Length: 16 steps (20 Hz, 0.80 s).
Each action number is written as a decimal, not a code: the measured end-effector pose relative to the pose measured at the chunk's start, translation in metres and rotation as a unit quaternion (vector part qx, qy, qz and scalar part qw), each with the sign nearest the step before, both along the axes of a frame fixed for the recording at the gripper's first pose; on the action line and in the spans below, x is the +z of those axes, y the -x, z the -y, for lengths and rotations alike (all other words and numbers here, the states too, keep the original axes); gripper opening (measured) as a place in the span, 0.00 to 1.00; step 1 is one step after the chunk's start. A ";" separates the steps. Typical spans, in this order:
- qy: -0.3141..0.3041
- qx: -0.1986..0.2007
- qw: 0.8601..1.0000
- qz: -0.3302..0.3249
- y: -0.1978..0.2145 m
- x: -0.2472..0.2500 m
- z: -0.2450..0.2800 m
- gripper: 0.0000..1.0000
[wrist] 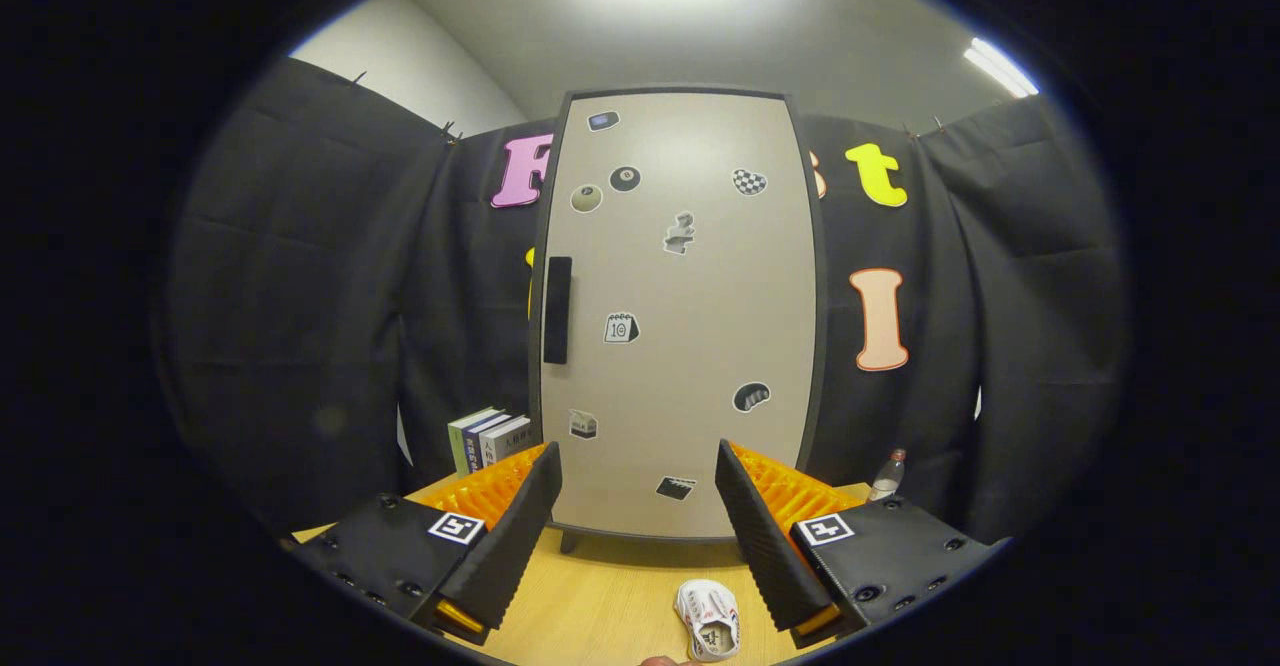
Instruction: Open the shoe cabinet door, grab the shoes and put them into the shoe cabinet, then close the shoe cabinet door.
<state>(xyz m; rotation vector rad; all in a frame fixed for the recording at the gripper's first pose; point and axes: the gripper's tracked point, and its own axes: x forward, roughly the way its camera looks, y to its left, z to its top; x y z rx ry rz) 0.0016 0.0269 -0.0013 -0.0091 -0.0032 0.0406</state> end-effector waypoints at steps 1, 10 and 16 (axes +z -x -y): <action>0.001 0.002 1.000 -0.001 0.000 -0.001 -0.002 0.97; 0.006 -0.003 1.000 -0.001 0.000 -0.002 -0.003 0.97; 0.019 -0.002 1.000 0.001 -0.009 0.007 -0.012 0.97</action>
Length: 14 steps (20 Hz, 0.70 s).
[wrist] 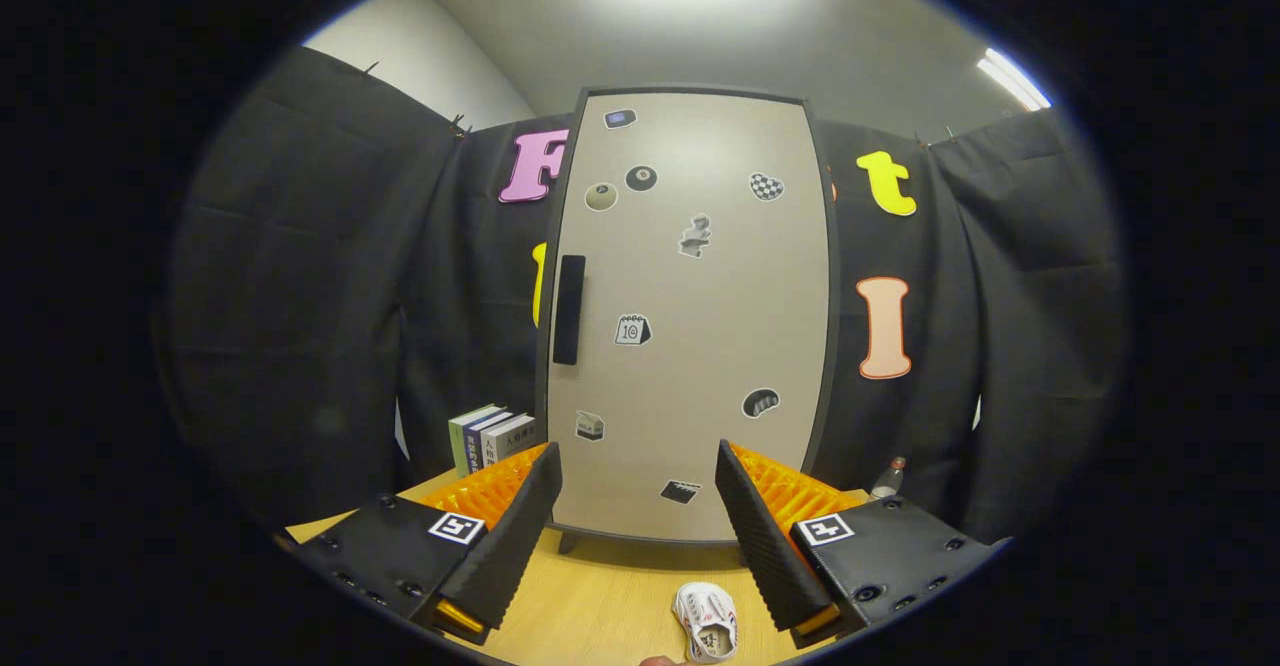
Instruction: Open the shoe cabinet door, grab the shoes and put them into the shoe cabinet, then close the shoe cabinet door.
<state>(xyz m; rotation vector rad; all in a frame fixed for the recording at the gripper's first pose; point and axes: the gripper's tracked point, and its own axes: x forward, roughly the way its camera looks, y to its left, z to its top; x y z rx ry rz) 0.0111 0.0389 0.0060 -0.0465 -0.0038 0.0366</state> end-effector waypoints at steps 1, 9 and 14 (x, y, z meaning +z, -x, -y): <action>0.000 -0.002 1.000 0.001 -0.003 0.003 0.001 0.97; -0.024 -0.024 0.999 0.038 -0.066 0.068 -0.007 0.97; -0.020 -0.043 0.998 0.041 -0.119 0.101 -0.014 0.97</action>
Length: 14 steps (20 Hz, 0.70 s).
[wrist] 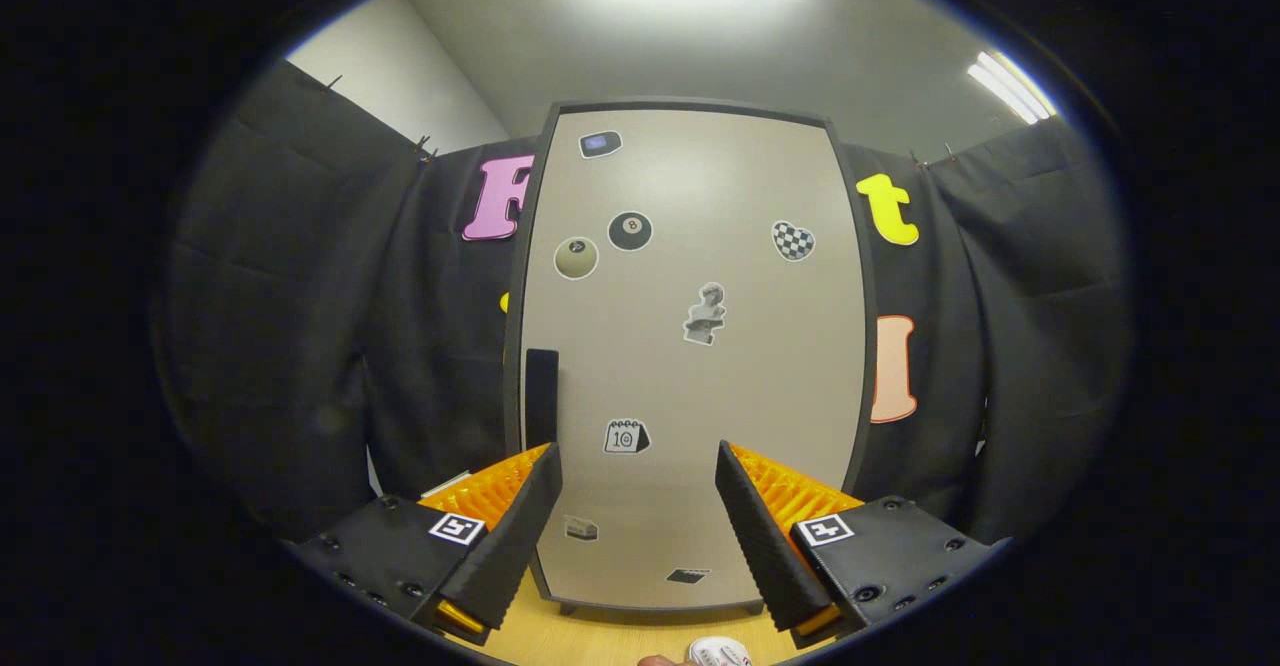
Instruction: Open the shoe cabinet door, grab the shoes and put them into the shoe cabinet, then close the shoe cabinet door.
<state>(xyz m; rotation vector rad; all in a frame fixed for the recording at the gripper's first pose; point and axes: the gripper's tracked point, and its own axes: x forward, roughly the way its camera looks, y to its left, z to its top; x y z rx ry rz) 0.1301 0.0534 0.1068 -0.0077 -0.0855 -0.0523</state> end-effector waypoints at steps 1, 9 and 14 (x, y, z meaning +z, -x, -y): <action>-0.005 -0.002 1.000 0.000 -0.014 0.005 -0.003 0.97; -0.016 0.042 0.999 -0.012 -0.097 0.020 -0.063 0.97; 0.008 0.041 0.998 -0.049 -0.123 -0.003 -0.078 0.97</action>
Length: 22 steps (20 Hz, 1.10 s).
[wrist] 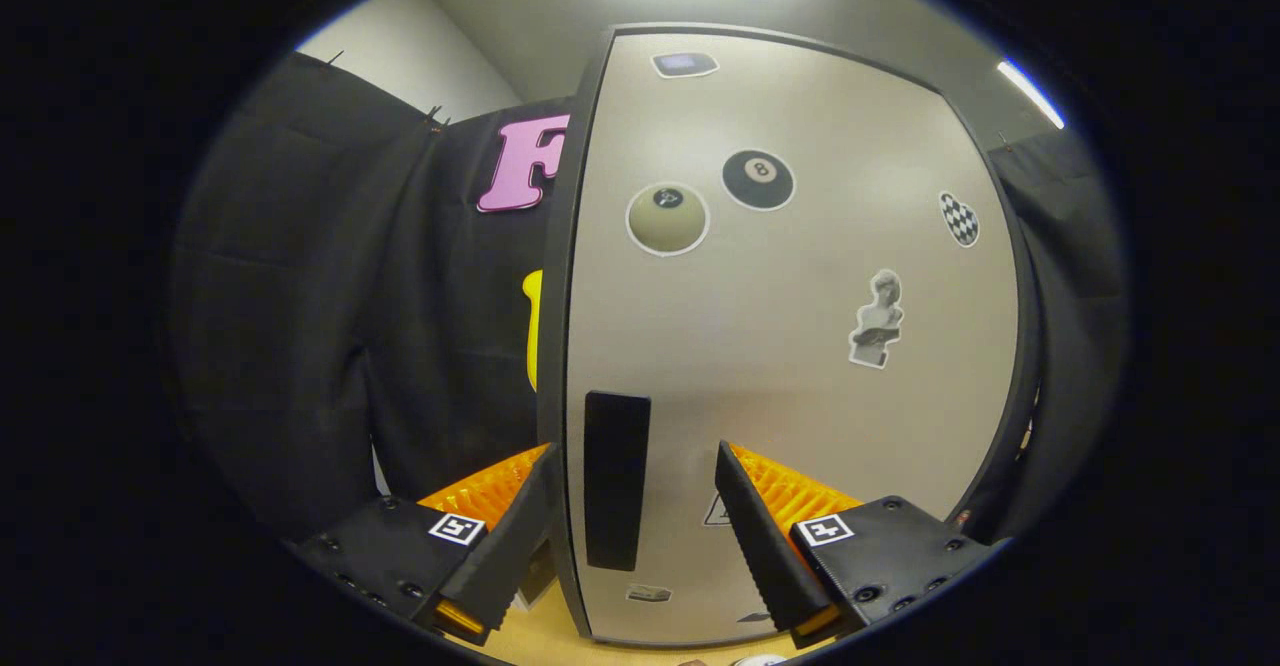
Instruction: Open the shoe cabinet door, grab the shoes and put them into the shoe cabinet, then close the shoe cabinet door.
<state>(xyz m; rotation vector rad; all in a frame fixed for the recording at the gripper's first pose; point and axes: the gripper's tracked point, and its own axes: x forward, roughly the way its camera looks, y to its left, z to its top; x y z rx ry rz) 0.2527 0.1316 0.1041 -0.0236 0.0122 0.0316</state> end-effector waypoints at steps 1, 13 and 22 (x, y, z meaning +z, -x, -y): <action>-0.002 -0.002 1.000 -0.009 -0.003 -0.005 -0.001 0.95; -0.009 -0.012 0.999 -0.049 -0.015 -0.031 -0.009 0.36; -0.008 0.007 0.998 -0.057 -0.002 -0.034 -0.008 0.13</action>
